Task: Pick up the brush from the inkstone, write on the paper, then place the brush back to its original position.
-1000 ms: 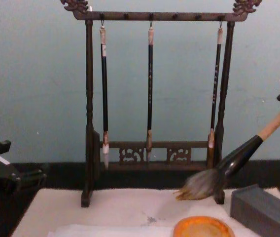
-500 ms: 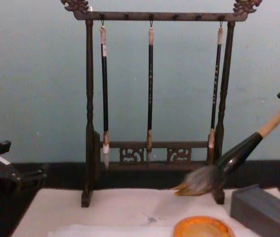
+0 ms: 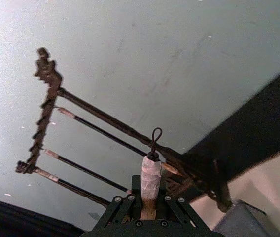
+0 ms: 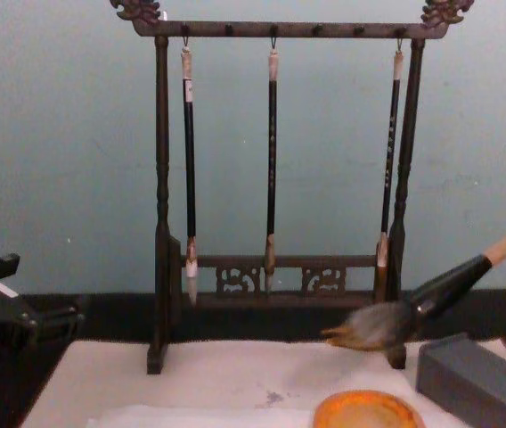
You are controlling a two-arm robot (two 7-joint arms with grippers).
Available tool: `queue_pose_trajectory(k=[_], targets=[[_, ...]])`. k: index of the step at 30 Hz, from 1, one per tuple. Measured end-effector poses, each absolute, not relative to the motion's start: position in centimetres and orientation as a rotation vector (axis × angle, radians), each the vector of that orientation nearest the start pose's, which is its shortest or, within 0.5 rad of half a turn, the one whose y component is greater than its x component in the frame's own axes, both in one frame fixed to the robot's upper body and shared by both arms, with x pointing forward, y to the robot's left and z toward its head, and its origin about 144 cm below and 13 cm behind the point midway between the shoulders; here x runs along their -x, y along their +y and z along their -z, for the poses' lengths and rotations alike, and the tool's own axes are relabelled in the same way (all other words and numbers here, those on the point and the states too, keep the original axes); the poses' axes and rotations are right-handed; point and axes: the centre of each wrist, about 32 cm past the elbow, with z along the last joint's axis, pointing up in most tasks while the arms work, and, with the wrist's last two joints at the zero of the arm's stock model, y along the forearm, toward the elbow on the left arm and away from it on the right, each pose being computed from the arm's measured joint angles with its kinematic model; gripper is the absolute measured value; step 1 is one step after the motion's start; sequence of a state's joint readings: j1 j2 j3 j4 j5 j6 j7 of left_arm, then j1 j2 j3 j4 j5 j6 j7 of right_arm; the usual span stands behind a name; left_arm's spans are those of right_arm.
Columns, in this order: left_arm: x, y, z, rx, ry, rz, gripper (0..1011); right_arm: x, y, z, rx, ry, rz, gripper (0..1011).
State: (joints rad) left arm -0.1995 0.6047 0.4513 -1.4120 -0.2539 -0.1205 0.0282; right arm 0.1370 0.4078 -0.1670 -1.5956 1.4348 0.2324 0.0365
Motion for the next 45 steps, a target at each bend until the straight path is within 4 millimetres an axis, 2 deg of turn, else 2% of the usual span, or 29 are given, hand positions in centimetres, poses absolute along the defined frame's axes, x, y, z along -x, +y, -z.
queue_pose_trajectory(k=[9,17,31,45], targets=[[-48.9,31.0,-114.0,-0.304,-0.285,-1.248,1010,-49.6,-29.5,-118.4,-0.527,0.893,1.095,161],[-48.9,31.0,-114.0,-0.304,-0.285,-1.248,1010,-51.0,-29.4,-117.4,-0.472,0.898,1.111,161],[-48.9,31.0,-114.0,-0.304,-0.285,-1.248,1009,-52.8,-29.0,-116.4,-0.428,0.919,1.143,161],[-48.9,31.0,-114.0,-0.304,-0.285,-1.248,1010,-53.5,-29.1,-115.5,-0.423,0.957,1.167,161]])
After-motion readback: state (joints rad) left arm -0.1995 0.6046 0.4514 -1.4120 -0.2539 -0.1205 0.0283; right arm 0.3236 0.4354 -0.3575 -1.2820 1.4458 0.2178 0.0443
